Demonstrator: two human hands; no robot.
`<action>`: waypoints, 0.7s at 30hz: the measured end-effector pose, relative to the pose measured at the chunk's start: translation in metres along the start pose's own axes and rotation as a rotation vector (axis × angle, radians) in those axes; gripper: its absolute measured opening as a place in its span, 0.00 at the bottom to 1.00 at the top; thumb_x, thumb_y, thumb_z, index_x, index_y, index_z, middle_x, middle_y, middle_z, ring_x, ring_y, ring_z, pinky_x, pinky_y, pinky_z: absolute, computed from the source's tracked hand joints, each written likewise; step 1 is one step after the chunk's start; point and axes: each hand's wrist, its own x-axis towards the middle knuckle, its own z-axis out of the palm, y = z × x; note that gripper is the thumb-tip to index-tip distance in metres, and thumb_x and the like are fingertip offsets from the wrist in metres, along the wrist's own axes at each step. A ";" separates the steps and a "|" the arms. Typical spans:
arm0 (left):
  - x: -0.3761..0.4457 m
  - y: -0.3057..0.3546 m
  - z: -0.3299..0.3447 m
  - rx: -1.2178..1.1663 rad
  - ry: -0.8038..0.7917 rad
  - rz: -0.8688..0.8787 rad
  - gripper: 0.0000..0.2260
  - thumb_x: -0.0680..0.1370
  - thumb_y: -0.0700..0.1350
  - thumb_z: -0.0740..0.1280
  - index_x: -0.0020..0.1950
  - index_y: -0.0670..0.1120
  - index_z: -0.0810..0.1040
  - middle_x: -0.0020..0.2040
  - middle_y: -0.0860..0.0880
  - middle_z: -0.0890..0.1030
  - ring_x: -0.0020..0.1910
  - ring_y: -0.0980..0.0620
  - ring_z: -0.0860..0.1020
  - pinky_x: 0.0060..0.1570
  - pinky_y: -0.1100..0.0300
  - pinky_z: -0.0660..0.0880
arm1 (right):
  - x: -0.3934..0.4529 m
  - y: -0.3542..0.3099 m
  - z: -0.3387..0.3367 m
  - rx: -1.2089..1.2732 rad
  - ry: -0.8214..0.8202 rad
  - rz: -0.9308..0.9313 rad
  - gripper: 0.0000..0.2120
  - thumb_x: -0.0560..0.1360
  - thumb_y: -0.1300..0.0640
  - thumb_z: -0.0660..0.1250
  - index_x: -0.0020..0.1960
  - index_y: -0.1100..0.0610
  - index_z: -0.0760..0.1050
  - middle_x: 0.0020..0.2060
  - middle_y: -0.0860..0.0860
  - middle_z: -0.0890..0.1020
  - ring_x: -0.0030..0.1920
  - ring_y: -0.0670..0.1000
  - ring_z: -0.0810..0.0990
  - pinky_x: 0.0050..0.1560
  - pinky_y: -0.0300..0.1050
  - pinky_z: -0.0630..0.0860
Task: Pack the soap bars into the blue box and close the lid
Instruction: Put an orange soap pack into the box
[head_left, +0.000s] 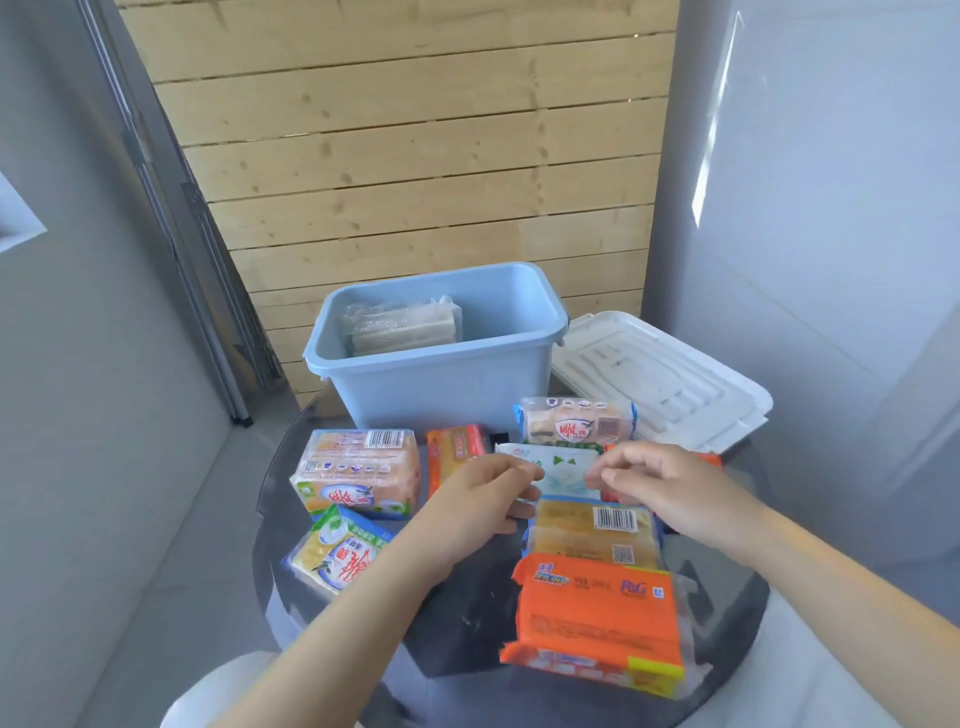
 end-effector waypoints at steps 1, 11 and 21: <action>-0.003 -0.006 0.003 0.019 -0.009 0.010 0.08 0.78 0.50 0.62 0.49 0.50 0.79 0.46 0.52 0.81 0.43 0.56 0.80 0.52 0.59 0.77 | -0.008 0.006 0.001 -0.009 0.009 -0.001 0.09 0.77 0.55 0.61 0.45 0.47 0.80 0.46 0.39 0.83 0.49 0.35 0.80 0.55 0.34 0.74; -0.025 -0.051 0.025 0.297 -0.010 0.063 0.09 0.74 0.54 0.68 0.53 0.59 0.75 0.56 0.51 0.74 0.53 0.59 0.76 0.50 0.66 0.75 | -0.070 0.048 0.023 -0.205 0.060 -0.011 0.11 0.71 0.51 0.70 0.50 0.40 0.73 0.53 0.43 0.72 0.55 0.43 0.72 0.52 0.32 0.71; -0.041 -0.052 0.032 0.133 0.033 -0.086 0.16 0.72 0.56 0.69 0.57 0.55 0.72 0.48 0.51 0.81 0.43 0.55 0.82 0.40 0.60 0.79 | -0.081 0.047 0.035 -0.019 0.071 0.206 0.08 0.73 0.46 0.66 0.51 0.42 0.70 0.44 0.47 0.83 0.41 0.46 0.83 0.40 0.47 0.83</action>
